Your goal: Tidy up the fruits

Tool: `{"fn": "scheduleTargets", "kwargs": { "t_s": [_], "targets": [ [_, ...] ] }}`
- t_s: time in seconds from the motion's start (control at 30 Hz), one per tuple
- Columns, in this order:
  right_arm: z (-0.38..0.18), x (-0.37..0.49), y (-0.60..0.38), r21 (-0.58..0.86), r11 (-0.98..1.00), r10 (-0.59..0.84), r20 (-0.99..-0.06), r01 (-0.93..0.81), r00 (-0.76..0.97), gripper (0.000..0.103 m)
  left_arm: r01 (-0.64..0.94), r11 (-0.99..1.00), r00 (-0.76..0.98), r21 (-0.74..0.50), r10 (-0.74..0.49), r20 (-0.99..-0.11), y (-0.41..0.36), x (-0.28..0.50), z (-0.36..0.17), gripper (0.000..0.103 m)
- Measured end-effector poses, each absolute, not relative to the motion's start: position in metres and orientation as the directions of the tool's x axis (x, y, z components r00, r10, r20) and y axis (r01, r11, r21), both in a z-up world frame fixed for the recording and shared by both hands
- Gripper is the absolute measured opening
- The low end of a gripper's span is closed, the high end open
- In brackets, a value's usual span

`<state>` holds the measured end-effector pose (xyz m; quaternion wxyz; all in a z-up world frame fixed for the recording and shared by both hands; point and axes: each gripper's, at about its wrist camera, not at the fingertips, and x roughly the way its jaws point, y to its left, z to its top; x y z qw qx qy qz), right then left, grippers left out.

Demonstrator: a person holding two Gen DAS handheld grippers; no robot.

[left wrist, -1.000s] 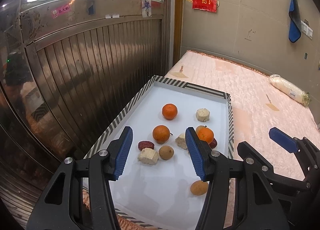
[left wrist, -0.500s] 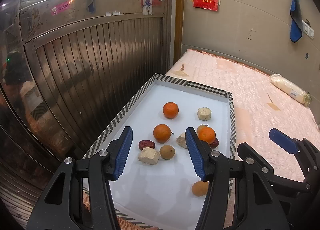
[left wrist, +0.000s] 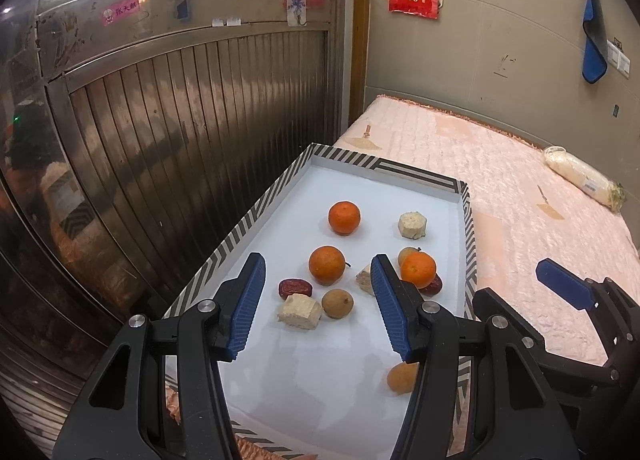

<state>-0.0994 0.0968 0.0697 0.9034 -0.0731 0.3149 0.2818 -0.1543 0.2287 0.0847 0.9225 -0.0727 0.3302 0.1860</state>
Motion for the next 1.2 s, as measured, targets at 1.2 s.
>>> {"fn": "scheduleTargets", "kwargs": {
  "t_s": [1.2],
  "targets": [
    [0.067,-0.095,0.093,0.044,0.834,0.453,-0.625,-0.550,0.636,0.070,-0.398,0.916,0.722,0.038,0.339,-0.604,0.218,-0.154,0.088,0.055]
  ]
}}
